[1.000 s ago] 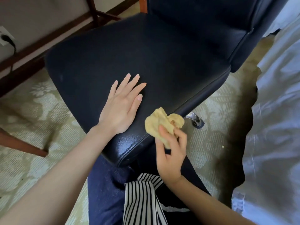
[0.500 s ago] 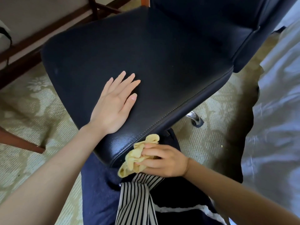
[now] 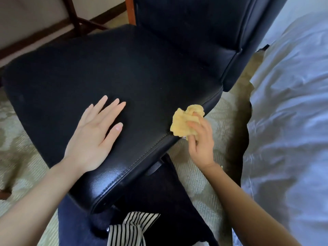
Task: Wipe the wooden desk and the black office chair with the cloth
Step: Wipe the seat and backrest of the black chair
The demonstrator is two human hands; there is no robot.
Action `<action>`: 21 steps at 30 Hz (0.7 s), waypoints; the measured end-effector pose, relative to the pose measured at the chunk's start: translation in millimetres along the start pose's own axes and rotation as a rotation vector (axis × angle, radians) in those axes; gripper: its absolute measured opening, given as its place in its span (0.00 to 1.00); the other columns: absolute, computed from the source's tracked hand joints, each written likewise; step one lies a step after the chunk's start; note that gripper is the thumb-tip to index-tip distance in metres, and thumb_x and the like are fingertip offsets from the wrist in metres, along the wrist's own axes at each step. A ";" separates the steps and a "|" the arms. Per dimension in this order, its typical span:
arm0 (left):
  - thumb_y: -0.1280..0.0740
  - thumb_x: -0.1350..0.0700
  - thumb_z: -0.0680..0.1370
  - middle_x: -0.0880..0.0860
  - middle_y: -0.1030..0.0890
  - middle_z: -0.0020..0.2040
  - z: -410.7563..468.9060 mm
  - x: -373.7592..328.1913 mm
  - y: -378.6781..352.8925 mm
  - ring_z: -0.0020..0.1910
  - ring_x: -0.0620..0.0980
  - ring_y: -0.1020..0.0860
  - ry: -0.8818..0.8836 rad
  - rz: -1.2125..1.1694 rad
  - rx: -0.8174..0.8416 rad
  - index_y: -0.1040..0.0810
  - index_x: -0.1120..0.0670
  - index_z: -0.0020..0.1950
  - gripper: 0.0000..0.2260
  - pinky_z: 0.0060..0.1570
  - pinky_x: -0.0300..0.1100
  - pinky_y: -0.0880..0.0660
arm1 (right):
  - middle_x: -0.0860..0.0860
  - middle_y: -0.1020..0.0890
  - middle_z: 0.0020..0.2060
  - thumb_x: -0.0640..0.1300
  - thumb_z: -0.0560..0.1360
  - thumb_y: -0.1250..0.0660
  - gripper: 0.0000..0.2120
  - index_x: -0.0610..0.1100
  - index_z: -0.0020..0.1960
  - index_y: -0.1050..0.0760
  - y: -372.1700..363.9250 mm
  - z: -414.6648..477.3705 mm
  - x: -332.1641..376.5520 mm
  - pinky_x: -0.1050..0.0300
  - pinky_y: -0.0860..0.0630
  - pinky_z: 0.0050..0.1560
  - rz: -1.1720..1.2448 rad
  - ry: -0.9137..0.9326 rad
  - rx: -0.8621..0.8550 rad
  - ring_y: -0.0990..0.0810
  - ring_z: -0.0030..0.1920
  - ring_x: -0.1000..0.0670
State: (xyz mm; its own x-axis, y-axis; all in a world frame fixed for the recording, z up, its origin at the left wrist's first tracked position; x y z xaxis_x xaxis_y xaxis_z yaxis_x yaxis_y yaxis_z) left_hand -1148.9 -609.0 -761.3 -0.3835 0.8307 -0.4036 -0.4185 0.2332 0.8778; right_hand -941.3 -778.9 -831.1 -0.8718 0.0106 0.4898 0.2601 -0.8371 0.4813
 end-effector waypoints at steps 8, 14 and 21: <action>0.55 0.42 0.80 0.42 0.41 0.74 2.5 -6.3 -1.7 0.76 0.39 0.54 -0.002 0.002 0.003 0.43 0.48 0.76 0.25 0.75 0.39 0.59 | 0.54 0.23 0.54 0.44 0.80 0.41 0.13 0.44 0.63 0.29 12.6 50.5 -53.3 0.68 0.30 0.52 0.186 -0.840 -0.521 0.25 0.55 0.54; 0.55 0.43 0.80 0.44 0.40 0.74 3.7 -13.2 -3.5 0.77 0.42 0.52 -0.010 0.034 -0.008 0.39 0.49 0.76 0.25 0.75 0.42 0.59 | 0.49 0.25 0.60 0.43 0.82 0.45 0.14 0.47 0.67 0.32 12.1 71.6 -76.6 0.49 0.29 0.65 0.472 -1.126 -0.581 0.26 0.60 0.49; 0.56 0.44 0.80 0.49 0.37 0.75 6.4 -19.5 -6.3 0.77 0.46 0.50 0.026 0.087 -0.035 0.36 0.50 0.75 0.26 0.75 0.42 0.59 | 0.51 0.22 0.53 0.42 0.80 0.39 0.13 0.42 0.64 0.26 15.0 48.4 -39.2 0.63 0.26 0.56 0.334 -1.013 -0.477 0.24 0.52 0.56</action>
State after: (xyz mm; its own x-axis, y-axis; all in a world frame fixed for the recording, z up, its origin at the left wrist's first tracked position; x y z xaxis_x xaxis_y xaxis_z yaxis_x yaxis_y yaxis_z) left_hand -1133.5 -623.4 -757.3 -0.4405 0.8337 -0.3329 -0.4113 0.1422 0.9003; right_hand -883.1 -765.4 -807.9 -0.0037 0.0023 1.0000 0.0443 -0.9990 0.0025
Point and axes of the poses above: each hand's wrist, its own z-axis towards the middle knuckle, its own y-axis out of the back of the hand, x = y × z, the point moved 4 cm from there along z, towards the middle knuckle
